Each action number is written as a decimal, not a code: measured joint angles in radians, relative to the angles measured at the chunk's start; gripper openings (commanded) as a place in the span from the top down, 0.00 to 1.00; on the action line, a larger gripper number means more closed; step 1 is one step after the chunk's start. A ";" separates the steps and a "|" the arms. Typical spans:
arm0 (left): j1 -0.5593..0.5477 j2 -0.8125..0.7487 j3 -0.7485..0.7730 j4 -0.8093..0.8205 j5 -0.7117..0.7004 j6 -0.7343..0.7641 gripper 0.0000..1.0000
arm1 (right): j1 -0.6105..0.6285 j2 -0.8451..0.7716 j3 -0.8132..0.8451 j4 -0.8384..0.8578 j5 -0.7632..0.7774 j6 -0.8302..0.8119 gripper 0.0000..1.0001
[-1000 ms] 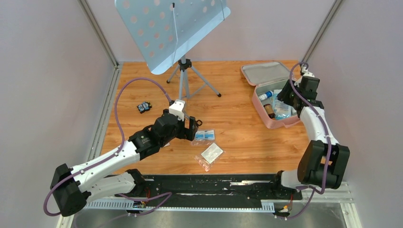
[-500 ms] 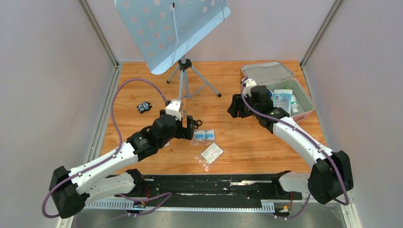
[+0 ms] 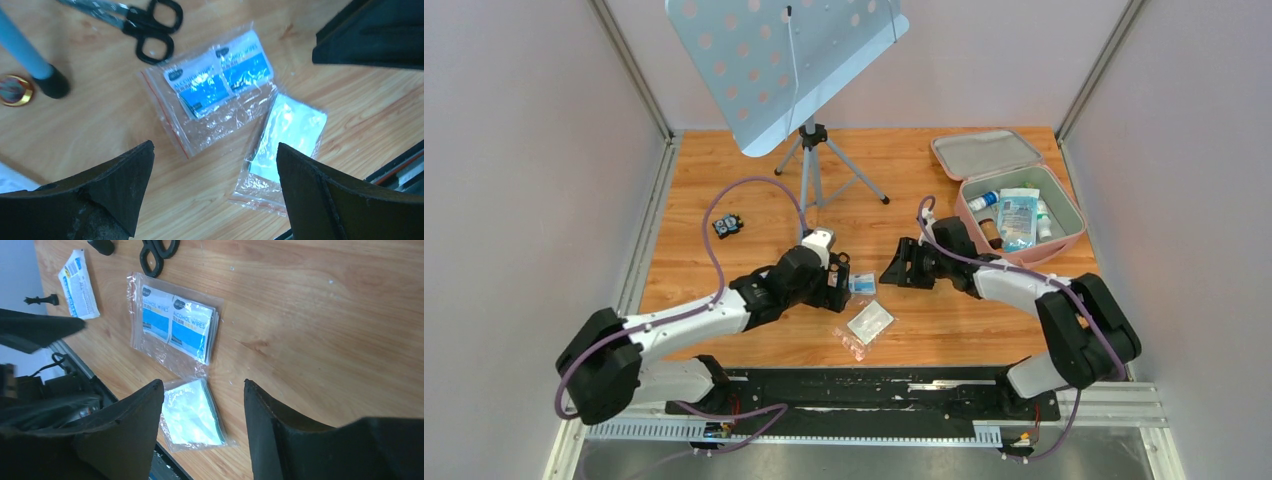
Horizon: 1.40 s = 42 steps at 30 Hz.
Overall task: Organize the medicine kit
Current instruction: Pick up the medical item at the center of the board.
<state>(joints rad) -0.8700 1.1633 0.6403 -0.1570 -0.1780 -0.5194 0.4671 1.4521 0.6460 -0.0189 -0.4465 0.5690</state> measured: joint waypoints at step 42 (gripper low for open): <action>0.074 0.277 -0.138 0.476 0.208 -0.122 0.00 | -0.018 0.378 0.010 0.533 -0.253 0.344 0.51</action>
<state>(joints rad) -0.7963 1.4406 0.5018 0.3191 0.0296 -0.6415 0.4496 1.8301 0.6559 0.5137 -0.6994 0.9134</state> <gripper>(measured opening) 0.998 0.513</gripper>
